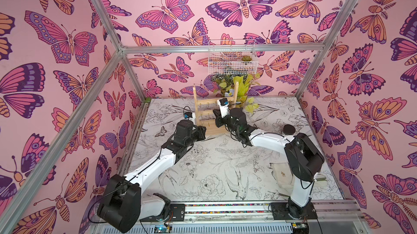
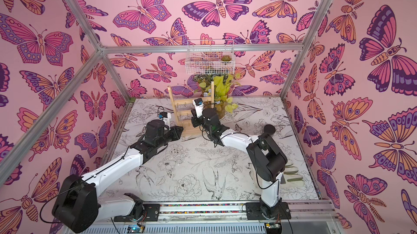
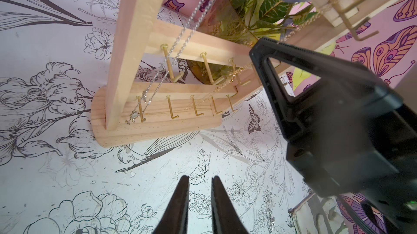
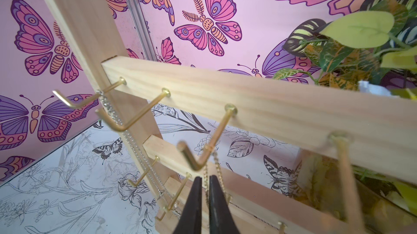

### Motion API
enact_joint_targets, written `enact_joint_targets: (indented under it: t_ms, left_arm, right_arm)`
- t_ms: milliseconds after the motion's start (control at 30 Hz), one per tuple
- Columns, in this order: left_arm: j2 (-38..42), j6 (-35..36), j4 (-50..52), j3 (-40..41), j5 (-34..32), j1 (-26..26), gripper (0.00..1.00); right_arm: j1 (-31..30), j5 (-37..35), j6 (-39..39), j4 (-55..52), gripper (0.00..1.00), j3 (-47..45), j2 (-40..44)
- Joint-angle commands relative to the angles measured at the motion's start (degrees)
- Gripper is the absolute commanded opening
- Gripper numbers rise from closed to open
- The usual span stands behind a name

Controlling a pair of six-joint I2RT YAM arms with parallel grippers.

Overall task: Hang the necklace on the jewelry display stand
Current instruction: Adjust the necklace on the stand.

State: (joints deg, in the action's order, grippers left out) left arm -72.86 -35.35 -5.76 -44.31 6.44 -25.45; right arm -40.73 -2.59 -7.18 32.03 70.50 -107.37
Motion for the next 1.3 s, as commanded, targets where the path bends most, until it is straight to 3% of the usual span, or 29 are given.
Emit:
enact_joint_targets:
  t_ms: [0, 100, 1267]
  left_arm:
    - [1.0, 0.9, -0.1, 0.8, 0.2, 0.4, 0.21]
    - [0.7, 0.7, -0.4, 1.0, 0.2, 0.4, 0.21]
    - [-2.1, 0.5, -1.4, 0.4, 1.3, 0.6, 0.21]
  right_arm:
    - [0.1, -0.6, 0.9, -0.6, 0.05, 1.8, -1.1]
    - [0.0, 0.3, 0.9, -0.5, 0.0, 1.1, -0.5]
    - [-1.3, 3.5, 2.3, -1.8, 0.0, -4.7, 5.4]
